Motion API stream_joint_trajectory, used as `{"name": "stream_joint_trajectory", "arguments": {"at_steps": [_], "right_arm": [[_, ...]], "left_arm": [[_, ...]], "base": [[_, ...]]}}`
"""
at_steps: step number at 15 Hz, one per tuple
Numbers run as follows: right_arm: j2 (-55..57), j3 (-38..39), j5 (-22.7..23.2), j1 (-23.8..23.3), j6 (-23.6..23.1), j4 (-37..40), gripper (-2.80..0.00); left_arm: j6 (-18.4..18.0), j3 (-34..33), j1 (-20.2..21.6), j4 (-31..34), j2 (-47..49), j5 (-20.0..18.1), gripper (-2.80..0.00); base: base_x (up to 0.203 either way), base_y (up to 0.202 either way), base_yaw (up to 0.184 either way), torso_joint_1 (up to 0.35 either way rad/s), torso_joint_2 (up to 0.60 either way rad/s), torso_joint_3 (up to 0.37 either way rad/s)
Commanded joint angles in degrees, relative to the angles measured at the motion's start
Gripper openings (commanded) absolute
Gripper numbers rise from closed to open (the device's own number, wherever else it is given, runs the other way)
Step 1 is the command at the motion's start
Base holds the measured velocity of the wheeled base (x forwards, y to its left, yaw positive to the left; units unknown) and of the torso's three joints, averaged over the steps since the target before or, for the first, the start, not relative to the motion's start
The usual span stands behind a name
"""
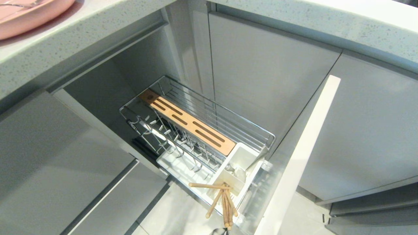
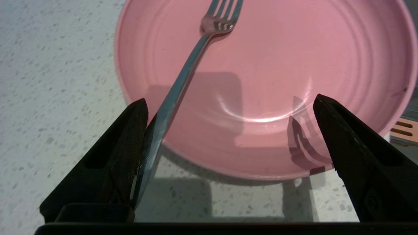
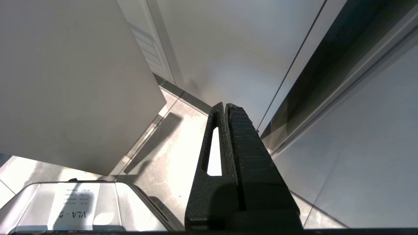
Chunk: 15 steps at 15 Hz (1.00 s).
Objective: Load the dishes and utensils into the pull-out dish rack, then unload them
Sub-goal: Pick up the fork and place it in the cupboard
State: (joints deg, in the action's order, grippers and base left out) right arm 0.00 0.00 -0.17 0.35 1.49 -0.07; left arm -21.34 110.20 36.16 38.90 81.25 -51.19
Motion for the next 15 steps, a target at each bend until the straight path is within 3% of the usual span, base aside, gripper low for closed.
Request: {"name": "stream_joint_trajectory", "arguments": {"at_steps": [1, 15], "right_arm": [[0.0, 0.09, -0.01, 0.0, 0.01, -0.01, -2.8], [0.0, 0.06, -0.01, 0.0, 0.01, -0.01, -2.8]], "left_arm": [[-0.1, 0.01, -1.17, 0.21, -0.22, -0.32, 0.0], [-0.01, -0.29, -4.08, -1.25, 1.37, 0.98, 0.0]], "base": [[0.0, 0.0, 0.0, 0.0, 0.0, 0.0], [0.0, 0.0, 0.0, 0.0, 0.0, 0.0]]}}
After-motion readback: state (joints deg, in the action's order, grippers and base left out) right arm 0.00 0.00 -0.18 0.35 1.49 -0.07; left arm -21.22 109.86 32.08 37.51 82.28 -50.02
